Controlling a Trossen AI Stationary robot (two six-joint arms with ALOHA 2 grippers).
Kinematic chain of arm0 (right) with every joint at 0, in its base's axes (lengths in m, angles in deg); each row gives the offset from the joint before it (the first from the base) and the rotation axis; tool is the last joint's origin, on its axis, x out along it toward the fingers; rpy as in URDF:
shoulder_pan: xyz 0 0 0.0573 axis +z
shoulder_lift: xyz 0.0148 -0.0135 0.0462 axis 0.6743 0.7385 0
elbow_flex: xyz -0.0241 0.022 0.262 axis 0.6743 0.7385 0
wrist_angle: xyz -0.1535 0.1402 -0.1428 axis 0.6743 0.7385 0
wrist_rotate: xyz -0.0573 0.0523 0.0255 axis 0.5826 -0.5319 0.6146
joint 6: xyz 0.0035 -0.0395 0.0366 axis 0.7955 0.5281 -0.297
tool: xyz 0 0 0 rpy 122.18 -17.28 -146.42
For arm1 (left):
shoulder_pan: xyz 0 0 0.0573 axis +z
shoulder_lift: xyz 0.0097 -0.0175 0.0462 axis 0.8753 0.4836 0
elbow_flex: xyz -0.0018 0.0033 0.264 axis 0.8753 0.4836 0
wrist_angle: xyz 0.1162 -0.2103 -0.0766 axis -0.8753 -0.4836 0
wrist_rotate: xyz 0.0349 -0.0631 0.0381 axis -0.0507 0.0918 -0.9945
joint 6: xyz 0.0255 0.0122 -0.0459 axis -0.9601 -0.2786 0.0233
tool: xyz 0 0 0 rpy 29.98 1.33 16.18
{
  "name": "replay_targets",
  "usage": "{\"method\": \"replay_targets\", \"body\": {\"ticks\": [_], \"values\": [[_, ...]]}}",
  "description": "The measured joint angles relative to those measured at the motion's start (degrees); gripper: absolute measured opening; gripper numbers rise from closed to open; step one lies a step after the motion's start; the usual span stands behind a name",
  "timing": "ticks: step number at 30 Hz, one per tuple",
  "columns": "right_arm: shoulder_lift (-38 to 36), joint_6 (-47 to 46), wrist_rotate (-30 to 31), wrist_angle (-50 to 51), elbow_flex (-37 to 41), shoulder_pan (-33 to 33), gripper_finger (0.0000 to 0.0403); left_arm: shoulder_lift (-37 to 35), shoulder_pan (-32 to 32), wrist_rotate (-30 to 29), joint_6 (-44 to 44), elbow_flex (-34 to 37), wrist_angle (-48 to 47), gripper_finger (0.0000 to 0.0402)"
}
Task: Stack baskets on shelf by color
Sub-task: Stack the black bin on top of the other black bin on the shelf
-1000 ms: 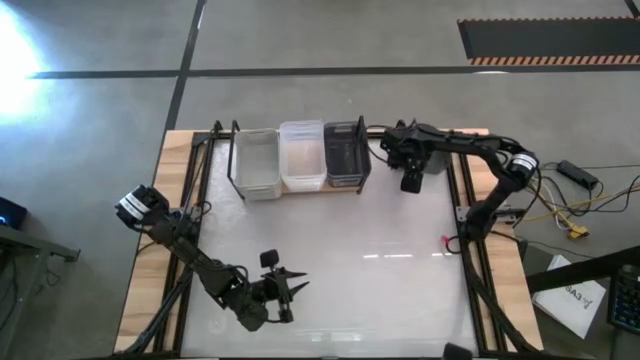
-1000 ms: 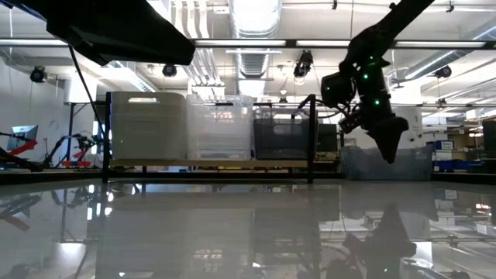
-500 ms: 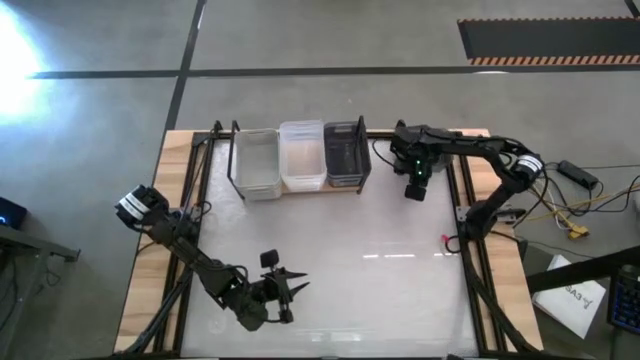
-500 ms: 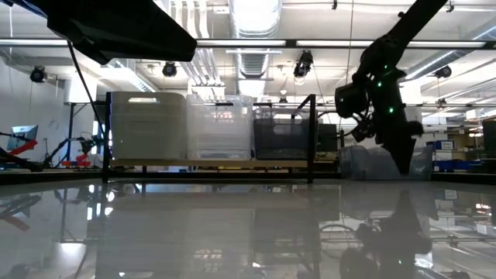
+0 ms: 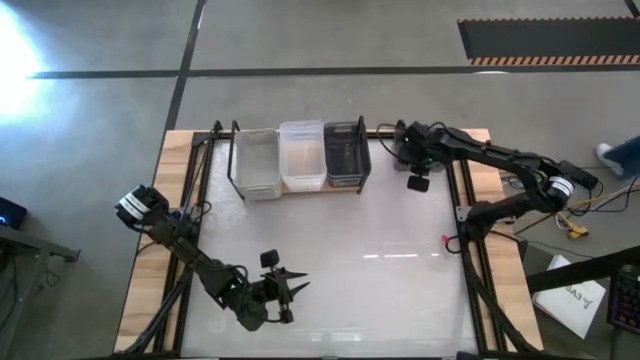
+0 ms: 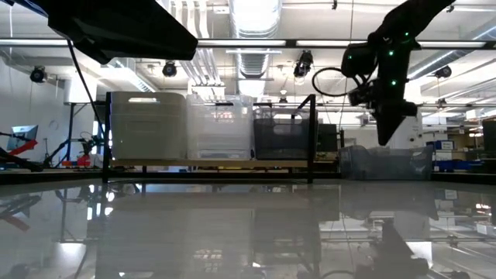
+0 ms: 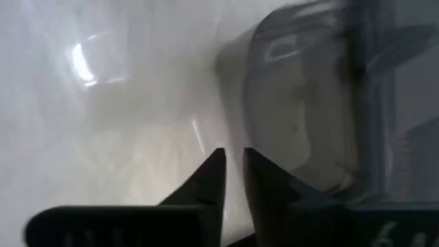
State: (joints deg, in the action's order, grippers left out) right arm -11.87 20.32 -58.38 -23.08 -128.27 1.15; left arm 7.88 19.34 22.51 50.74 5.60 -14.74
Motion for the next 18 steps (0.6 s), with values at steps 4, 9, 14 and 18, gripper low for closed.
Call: {"method": "replay_targets", "body": {"ticks": [4,9,14,18], "values": [[2.08,3.60,0.06,-1.36,0.90,-2.00,0.0100,0.00,0.02,0.00,-0.02,0.00,0.01,0.0083],[7.50,7.67,0.03,-2.38,1.66,-4.13,0.0153,0.00,0.02,0.00,-0.02,0.00,0.04,0.0083],[12.58,7.82,-3.35,-2.39,1.68,-4.59,0.0131,0.00,0.02,0.00,-0.03,0.00,0.04,0.0083],[13.94,2.33,-10.59,-1.10,1.68,-3.64,0.0053,0.00,0.02,0.00,-0.05,0.00,0.35,0.0083]]}}
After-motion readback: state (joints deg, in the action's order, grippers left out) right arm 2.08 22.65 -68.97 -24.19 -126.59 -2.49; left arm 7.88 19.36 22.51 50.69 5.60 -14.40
